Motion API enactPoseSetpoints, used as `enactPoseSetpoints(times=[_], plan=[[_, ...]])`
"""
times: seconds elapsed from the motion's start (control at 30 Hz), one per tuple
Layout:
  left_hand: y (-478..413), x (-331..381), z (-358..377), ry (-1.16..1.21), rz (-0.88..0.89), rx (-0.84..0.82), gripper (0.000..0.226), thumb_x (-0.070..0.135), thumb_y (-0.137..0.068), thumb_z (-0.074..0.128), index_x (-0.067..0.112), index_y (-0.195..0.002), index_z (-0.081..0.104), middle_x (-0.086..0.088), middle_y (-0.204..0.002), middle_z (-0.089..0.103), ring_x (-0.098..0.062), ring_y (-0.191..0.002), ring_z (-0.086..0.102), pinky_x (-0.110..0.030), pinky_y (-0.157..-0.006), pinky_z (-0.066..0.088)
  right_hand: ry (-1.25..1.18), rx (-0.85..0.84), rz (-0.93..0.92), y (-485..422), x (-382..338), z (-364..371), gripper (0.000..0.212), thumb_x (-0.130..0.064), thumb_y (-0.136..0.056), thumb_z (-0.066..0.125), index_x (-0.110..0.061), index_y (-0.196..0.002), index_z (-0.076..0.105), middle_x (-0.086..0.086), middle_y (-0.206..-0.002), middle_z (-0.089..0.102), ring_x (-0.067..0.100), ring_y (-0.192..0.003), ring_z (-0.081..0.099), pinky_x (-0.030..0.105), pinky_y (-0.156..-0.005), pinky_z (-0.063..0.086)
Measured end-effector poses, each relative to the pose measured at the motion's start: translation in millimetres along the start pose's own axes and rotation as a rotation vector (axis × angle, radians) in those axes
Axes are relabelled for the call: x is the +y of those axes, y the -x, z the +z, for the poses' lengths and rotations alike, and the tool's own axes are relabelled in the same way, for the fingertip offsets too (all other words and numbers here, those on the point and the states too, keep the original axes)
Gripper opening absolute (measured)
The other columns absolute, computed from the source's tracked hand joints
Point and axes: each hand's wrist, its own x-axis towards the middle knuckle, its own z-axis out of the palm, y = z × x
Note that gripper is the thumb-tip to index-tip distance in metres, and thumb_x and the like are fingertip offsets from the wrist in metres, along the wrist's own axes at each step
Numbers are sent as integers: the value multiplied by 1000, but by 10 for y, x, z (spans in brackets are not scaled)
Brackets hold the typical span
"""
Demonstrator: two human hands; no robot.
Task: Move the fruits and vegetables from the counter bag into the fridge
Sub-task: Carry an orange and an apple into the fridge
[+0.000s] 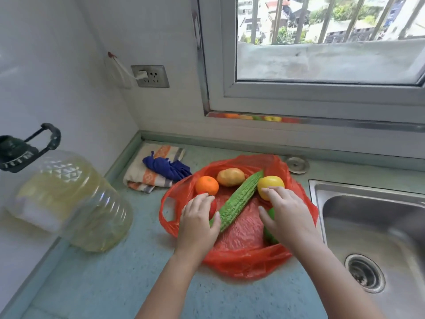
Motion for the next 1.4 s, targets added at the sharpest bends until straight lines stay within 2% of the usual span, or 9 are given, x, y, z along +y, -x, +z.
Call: enactPoseSetpoints(times=[0.17, 0.3, 0.4, 0.6, 0.9, 1.2, 1.4], plan=[[-377, -218, 118, -35, -7, -73, 39, 24, -84, 52, 8, -120, 57, -11, -126, 55, -27, -120, 47, -41, -102, 36, 34, -37, 107, -294, 80, 224, 42, -24, -64, 80, -3, -98, 67, 14, -89, 68, 35, -80, 63, 42, -65, 52], [-702, -374, 277, -46, -26, -83, 39, 23, -80, 54, 5, -114, 60, -13, -119, 60, -31, -111, 54, -43, -94, 42, 44, -61, 169, -540, 186, 427, 41, -24, -62, 81, -3, -95, 67, 13, -86, 67, 35, -78, 63, 41, -62, 52], [-911, -455, 422, -25, -66, -110, 36, 18, -84, 59, 6, -118, 57, -12, -124, 55, -29, -116, 49, -40, -98, 37, 53, -81, 225, -685, 318, 582, 41, -24, -65, 79, -3, -98, 66, 14, -91, 66, 36, -82, 62, 42, -66, 52], [-1205, -631, 672, 10, -170, -210, 48, 25, -88, 54, 12, -133, 43, -8, -139, 38, -24, -129, 32, -34, -106, 24, 59, -87, 435, -854, 613, 728, 46, -30, -76, 68, -6, -115, 59, 15, -109, 61, 35, -101, 54, 40, -80, 44], [-1396, -751, 907, 21, -196, -267, 51, 22, -80, 66, 8, -127, 49, -13, -130, 46, -28, -123, 39, -32, -104, 27, 2, -191, 554, -888, 724, 1011, 58, -42, -74, 67, -13, -122, 52, 10, -114, 51, 31, -106, 47, 39, -79, 44], [-1426, -805, 906, -12, -248, -422, 75, 32, -74, 73, 17, -137, 34, -8, -136, 37, -26, -126, 35, -30, -104, 24, -103, -216, 618, -839, 746, 1131, 81, -43, -66, 76, -8, -131, 41, 15, -120, 46, 35, -108, 47, 40, -90, 40], [-1417, -758, 809, 78, -223, -314, 71, 27, -69, 77, 13, -131, 44, -9, -129, 45, -26, -122, 41, -29, -101, 28, -177, -169, 648, -826, 686, 1070, 86, -39, -63, 79, -4, -130, 38, 16, -120, 45, 33, -113, 44, 36, -95, 35]])
